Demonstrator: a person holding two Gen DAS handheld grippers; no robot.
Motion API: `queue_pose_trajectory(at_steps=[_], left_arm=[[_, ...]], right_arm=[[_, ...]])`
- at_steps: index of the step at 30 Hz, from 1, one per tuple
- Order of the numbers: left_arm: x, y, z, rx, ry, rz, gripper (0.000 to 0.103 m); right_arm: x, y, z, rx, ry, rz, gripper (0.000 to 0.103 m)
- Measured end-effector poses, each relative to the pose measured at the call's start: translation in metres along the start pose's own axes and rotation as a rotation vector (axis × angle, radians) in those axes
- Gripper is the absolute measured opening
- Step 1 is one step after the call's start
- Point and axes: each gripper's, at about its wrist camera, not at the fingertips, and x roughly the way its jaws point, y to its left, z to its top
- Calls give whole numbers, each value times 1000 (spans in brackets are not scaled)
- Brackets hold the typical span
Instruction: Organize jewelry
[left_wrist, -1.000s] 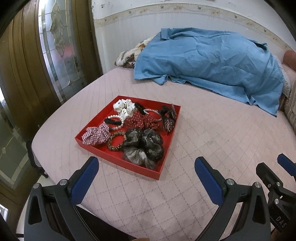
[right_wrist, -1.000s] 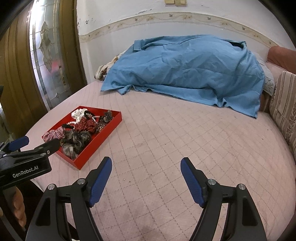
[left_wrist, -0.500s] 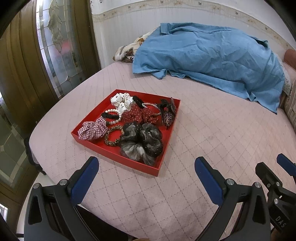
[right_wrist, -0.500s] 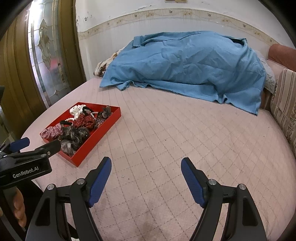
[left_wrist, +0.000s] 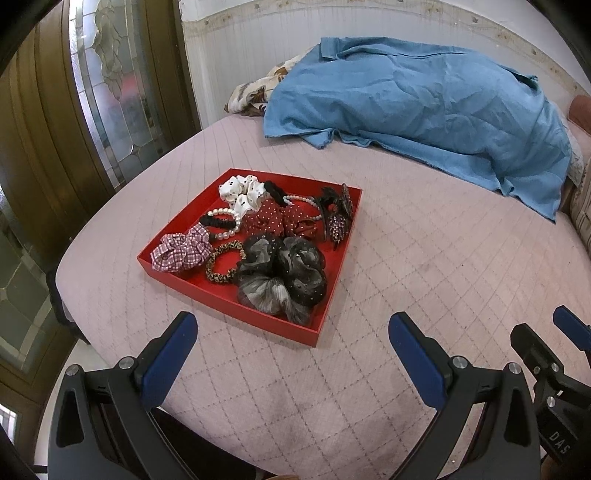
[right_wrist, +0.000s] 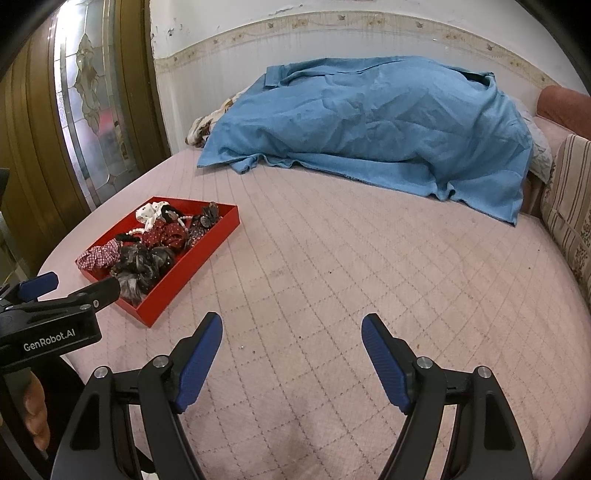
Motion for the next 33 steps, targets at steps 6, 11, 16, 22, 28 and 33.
queue_pose_trajectory(at_steps=[6, 11, 16, 22, 28, 33], left_arm=[[1, 1, 0, -7, 5, -4, 103], [4, 4, -2, -17, 14, -1, 103], [6, 8, -3, -28, 23, -2, 103], [6, 9, -3, -29, 22, -2, 103], [4, 4, 1, -18, 21, -7, 103], [3, -23, 8, 50, 18, -44, 103]], right_arm=[[1, 3, -1, -12, -1, -4, 82], [1, 4, -2, -12, 4, -1, 82], [1, 7, -3, -33, 0, -2, 82], [0, 8, -3, -38, -7, 3, 82], [-1, 7, -5, -35, -8, 9, 82], [-1, -4, -7, 0, -7, 13, 83]])
